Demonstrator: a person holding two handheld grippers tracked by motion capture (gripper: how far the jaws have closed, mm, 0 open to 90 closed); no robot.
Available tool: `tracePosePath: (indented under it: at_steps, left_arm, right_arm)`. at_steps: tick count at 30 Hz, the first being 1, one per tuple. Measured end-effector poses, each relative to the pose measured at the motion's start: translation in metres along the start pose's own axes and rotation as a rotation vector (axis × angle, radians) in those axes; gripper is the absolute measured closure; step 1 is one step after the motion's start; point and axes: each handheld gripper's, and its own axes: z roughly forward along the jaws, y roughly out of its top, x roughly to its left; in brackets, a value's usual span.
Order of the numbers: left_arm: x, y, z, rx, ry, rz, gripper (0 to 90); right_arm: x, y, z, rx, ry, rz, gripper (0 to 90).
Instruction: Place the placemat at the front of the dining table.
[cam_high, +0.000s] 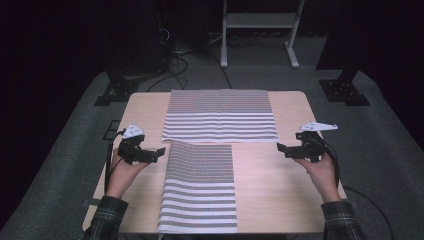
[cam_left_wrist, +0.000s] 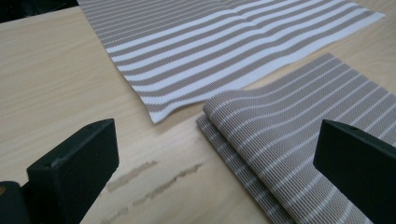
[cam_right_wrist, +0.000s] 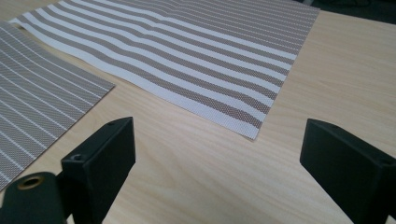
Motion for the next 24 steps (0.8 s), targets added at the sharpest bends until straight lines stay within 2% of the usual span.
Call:
tracePosePath:
  at_steps: [7, 9, 10, 12, 13, 14, 18, 24]
  left_arm:
    - [-0.011, -0.015, -0.016, -0.003, -0.005, 0.009, 0.0]
    - [-0.015, -0.022, -0.020, 0.005, -0.001, 0.020, 0.0]
    - [-0.017, -0.025, -0.021, 0.011, -0.004, 0.022, 0.0]
    - [-0.021, -0.032, -0.024, 0.017, -0.007, 0.031, 0.0]
    - [-0.023, -0.039, -0.026, 0.023, -0.011, 0.033, 0.0]
    - [-0.023, -0.039, -0.026, 0.023, -0.011, 0.033, 0.0]
    - [-0.026, -0.053, -0.035, 0.024, -0.014, 0.033, 0.0]
    - [-0.028, -0.064, -0.045, 0.026, -0.013, 0.034, 0.0]
  right_arm:
    - [0.006, -0.015, -0.018, -0.012, 0.019, -0.013, 9.4]
    - [0.009, -0.026, -0.026, -0.029, 0.052, -0.016, 9.4]
    - [0.010, -0.030, -0.029, -0.037, 0.055, -0.021, 9.4]
    - [0.011, -0.034, -0.032, -0.039, 0.056, -0.028, 9.4]
    - [0.013, -0.041, -0.037, -0.055, 0.055, -0.049, 9.4]
    - [0.013, -0.041, -0.037, -0.055, 0.055, -0.049, 9.4]
    - [0.019, -0.061, -0.047, -0.093, 0.062, -0.083, 9.5]
    - [0.022, -0.080, -0.052, -0.093, 0.054, -0.104, 9.4]
